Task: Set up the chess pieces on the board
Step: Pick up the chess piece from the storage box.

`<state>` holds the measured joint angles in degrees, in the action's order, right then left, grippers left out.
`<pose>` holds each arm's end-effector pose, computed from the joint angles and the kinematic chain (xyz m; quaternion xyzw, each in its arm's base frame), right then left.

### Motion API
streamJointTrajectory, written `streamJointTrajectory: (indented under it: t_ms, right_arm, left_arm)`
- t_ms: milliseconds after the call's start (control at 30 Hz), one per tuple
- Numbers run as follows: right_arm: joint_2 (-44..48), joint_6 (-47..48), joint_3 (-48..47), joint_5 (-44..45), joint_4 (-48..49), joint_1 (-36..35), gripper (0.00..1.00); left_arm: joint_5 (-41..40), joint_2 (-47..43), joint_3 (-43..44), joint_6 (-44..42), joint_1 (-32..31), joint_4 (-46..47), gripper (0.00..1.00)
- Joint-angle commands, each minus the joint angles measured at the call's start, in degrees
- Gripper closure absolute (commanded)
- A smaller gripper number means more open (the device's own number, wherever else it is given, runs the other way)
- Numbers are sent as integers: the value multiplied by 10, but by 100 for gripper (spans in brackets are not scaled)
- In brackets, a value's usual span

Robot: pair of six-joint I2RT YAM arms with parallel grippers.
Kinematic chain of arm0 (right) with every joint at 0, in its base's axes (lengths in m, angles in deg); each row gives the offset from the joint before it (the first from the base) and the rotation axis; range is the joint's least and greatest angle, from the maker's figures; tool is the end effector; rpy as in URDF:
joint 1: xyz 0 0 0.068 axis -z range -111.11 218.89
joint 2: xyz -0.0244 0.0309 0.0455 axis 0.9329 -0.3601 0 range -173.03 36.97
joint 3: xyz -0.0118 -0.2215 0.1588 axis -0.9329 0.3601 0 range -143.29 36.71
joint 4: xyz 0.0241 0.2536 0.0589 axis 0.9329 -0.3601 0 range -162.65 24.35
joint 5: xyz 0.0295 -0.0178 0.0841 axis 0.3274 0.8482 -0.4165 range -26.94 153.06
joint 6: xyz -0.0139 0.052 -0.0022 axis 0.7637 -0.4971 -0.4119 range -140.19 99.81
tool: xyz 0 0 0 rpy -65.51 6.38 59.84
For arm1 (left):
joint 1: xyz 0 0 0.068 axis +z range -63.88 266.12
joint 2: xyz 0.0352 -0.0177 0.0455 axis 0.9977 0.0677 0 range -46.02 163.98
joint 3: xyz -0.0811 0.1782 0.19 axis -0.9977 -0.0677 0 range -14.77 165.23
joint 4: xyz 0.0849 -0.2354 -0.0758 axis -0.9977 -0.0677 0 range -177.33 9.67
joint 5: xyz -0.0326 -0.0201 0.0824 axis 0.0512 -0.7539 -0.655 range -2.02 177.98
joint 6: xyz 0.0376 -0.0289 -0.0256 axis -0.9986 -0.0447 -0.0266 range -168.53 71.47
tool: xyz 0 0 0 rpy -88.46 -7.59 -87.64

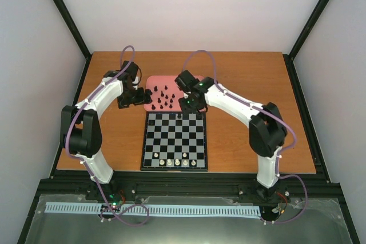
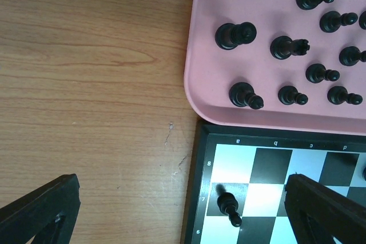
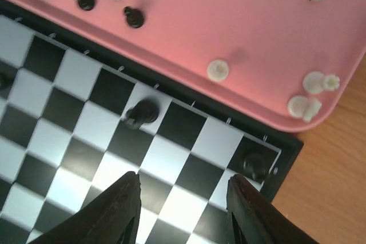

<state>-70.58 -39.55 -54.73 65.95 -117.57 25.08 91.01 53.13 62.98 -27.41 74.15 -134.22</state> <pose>0.2846 0.2706 0.2533 -0.2031 0.9601 0.0786 0.1752 0.3321 -0.0723 0.2347 -0.0757 0.9885 -0.0616 0.1152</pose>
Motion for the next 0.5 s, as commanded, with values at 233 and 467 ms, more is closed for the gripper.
streamJointTrajectory:
  t_ms: [233,467]
  right_arm:
    - [-139,35,-105,-3,13,54,59]
    - [-199,62,-159,-36,7,68,59]
  left_arm:
    - [3,3,25,1,-2,-4,0]
    - [7,25,34,2,-2,-4,0]
